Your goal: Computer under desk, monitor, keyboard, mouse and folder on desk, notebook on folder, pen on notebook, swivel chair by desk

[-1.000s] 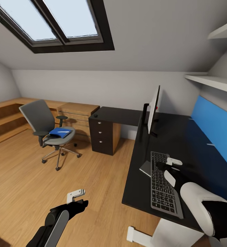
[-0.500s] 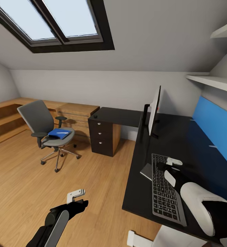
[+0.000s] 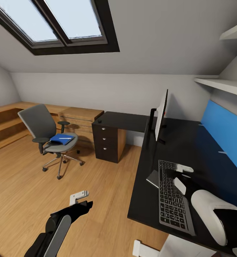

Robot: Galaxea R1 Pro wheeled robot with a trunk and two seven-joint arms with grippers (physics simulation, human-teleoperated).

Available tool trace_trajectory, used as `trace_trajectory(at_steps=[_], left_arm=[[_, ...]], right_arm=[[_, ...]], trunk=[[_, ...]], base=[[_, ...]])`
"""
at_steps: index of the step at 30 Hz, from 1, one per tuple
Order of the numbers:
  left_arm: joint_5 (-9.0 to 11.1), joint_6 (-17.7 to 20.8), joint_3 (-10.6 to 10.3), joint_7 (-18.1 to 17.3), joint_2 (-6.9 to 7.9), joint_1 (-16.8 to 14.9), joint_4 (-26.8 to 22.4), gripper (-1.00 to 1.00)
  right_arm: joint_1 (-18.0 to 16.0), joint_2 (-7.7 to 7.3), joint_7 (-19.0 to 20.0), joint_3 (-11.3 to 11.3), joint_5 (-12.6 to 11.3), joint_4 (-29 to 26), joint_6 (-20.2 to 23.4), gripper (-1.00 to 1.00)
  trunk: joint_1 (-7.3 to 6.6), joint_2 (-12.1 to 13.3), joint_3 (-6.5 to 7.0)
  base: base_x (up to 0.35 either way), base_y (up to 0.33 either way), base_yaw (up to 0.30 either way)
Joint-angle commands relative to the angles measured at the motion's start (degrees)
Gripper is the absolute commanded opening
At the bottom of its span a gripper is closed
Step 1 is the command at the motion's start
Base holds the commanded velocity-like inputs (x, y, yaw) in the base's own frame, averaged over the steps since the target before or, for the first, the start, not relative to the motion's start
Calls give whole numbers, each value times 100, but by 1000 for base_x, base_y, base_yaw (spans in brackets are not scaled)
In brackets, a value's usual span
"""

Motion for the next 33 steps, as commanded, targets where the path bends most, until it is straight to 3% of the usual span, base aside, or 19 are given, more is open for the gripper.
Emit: trace_trajectory(at_steps=[1, 11, 33], left_arm=[[61, 12, -5, 58, 0, -4, -16, 100], [65, 13, -9, 82, -9, -4, -49, 100], [65, 13, -9, 84, -18, -4, -49, 100]], right_arm=[[-2, -21, -17, 10, -36, -7, 17, 100], [-2, -139, -18, 7, -40, -5, 17, 100], [-2, -136, -18, 15, -40, -3, 17, 100]], trunk=[[0, -4, -6], [220, -405, -186], [703, -1287, -581]], base=[[0, 0, 0], [0, 0, 0], [0, 0, 0]])
